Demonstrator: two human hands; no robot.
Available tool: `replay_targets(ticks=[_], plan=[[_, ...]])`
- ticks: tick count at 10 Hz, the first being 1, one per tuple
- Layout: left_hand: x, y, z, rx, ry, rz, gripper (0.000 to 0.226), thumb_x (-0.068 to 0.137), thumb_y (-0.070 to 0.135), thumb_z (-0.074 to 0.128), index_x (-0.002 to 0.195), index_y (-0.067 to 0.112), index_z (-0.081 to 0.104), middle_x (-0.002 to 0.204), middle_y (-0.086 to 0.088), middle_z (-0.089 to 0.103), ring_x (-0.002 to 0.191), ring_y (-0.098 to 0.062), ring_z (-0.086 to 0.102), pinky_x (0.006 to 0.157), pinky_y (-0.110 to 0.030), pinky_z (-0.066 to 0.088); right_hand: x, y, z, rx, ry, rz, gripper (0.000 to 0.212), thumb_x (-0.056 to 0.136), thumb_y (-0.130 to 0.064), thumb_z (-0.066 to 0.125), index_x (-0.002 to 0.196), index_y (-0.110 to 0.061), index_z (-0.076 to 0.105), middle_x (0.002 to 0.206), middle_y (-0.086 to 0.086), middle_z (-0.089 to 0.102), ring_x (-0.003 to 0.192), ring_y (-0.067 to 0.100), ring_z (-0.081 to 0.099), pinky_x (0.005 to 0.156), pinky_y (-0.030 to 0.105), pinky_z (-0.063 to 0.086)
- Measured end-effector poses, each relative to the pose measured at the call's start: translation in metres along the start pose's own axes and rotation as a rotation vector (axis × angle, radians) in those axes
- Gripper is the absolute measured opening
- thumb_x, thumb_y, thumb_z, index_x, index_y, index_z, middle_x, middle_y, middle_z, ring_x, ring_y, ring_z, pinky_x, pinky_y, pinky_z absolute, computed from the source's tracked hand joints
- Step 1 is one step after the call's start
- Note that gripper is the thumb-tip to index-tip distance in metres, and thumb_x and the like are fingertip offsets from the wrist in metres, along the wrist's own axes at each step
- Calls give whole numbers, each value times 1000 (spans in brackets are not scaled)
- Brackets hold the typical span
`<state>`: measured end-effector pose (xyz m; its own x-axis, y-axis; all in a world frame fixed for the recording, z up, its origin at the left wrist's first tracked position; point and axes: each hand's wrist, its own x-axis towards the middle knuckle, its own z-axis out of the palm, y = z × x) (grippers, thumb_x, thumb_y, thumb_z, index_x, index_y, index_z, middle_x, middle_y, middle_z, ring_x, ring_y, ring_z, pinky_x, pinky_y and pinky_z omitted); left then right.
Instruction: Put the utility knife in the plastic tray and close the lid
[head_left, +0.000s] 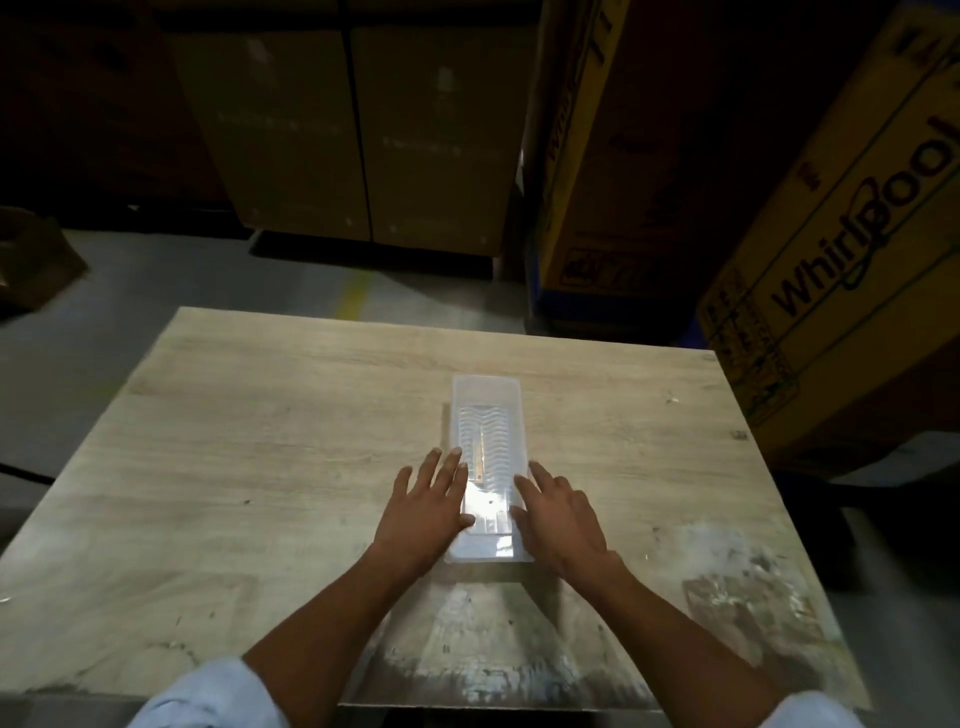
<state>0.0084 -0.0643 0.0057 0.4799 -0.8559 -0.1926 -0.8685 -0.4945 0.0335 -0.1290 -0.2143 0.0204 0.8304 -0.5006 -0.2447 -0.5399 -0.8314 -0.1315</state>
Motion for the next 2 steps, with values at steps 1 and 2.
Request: replay_targets(ticks=[1, 2], plan=[[-10, 3, -3, -7, 190, -48, 68, 88, 55, 62, 138, 11, 55, 152, -13, 50, 143, -34, 44, 108, -57, 43, -19, 1, -6, 82, 9, 3, 47, 102, -40, 49, 146, -22, 45, 161, 6, 38, 135, 29, 48, 110, 47, 40], [-16, 17, -35, -121, 435, -224, 62, 95, 56, 39, 136, 13, 55, 155, -14, 46, 142, -39, 43, 108, -58, 41, -30, 5, -21, 128, 295, -74, 24, 88, -19, 71, 112, -18, 73, 120, 6, 73, 106, 30, 68, 86, 42, 54]])
